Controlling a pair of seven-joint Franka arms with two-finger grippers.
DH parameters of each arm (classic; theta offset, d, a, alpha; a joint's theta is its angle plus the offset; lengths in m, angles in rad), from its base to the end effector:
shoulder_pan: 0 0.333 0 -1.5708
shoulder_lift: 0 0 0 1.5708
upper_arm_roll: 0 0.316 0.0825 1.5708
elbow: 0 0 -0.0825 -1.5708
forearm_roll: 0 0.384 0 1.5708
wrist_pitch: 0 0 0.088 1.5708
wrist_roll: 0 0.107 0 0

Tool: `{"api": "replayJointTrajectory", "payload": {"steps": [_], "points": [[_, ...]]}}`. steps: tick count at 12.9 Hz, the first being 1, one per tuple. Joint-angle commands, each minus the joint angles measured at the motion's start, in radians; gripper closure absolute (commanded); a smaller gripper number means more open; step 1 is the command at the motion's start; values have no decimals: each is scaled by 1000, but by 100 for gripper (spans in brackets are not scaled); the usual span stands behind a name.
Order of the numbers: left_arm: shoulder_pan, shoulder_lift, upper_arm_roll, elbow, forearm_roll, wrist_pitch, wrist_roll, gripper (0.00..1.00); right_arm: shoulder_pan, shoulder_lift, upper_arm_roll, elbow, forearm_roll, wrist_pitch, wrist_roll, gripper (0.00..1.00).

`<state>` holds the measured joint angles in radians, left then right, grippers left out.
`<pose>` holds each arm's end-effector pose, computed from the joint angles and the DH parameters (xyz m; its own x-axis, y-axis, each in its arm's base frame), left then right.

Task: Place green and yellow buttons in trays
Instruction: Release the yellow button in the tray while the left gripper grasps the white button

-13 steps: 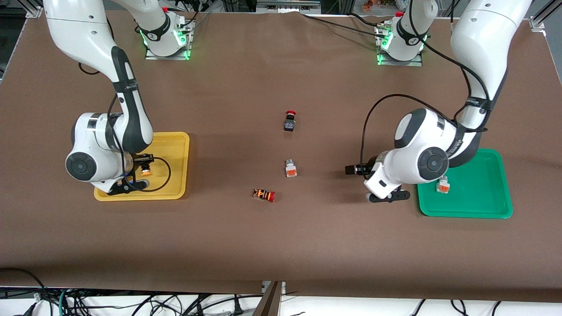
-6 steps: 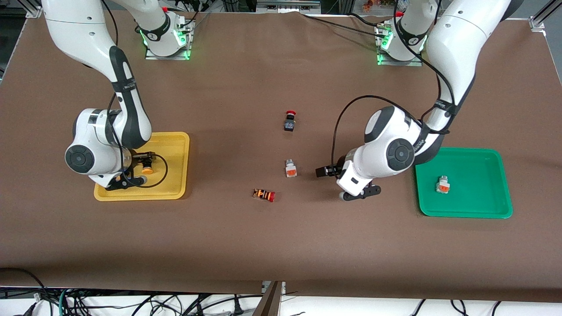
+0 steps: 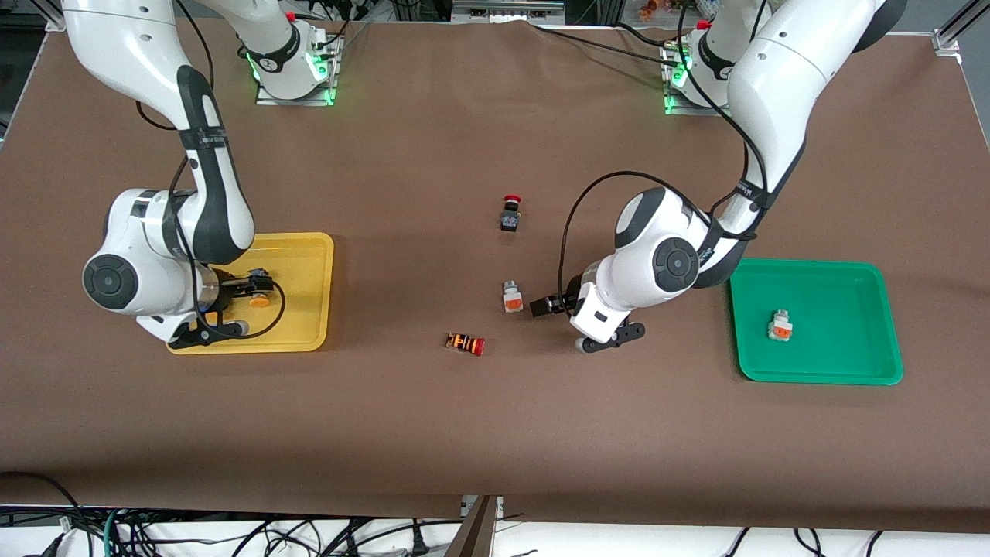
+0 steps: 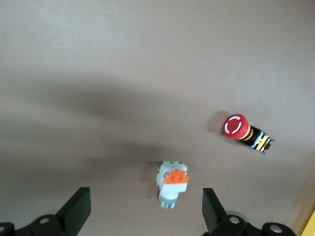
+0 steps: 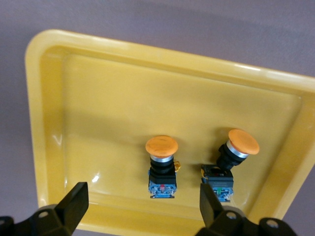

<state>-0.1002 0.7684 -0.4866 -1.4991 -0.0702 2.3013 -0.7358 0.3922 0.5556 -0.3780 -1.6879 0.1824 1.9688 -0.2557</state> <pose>0.6362 -0.3462 0.2645 0.9368 0.2876 -0.1990 0.3403 -0.8808 0.3292 0.6455 0.0440 0.2768 0.9515 0.2022 -0.2318 0.2055 -0.9786 -0.0102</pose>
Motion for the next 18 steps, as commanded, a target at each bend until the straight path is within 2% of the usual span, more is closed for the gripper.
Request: {"api": "replayJointTrajectory", "payload": {"steps": [1, 2, 3, 5, 7, 8, 10, 14, 18], "points": [[-58, 31, 11, 19, -28, 53, -39, 0, 2, -14, 16, 34, 19, -48, 18, 0], [-81, 37, 13, 37, -13, 52, -74, 0, -18, -34, 54, 34, 3, -66, 85, 0], [-110, 37, 31, 39, 3, 52, -80, 0, -73, -60, 126, 34, -23, -77, 128, 0], [-191, 51, 92, 39, 70, 52, -77, 0, -166, -127, 239, 27, -107, -96, 156, 0], [-255, 58, 137, 39, 118, 52, -71, 0, -217, -199, 296, 22, -126, -163, 194, 0], [-257, 64, 148, 39, 131, 52, -70, 0, -228, -238, 316, 20, -154, -186, 196, 0], [-260, 80, 146, 39, 130, 64, -71, 0, -285, -333, 394, 13, -208, -256, 196, 0], [-262, 108, 148, 37, 133, 109, -73, 0, -312, -497, 426, 2, -204, -359, 196, 0], [-263, 130, 148, 37, 135, 110, -73, 0, -340, -558, 426, 16, -208, -386, 184, 0]]}}
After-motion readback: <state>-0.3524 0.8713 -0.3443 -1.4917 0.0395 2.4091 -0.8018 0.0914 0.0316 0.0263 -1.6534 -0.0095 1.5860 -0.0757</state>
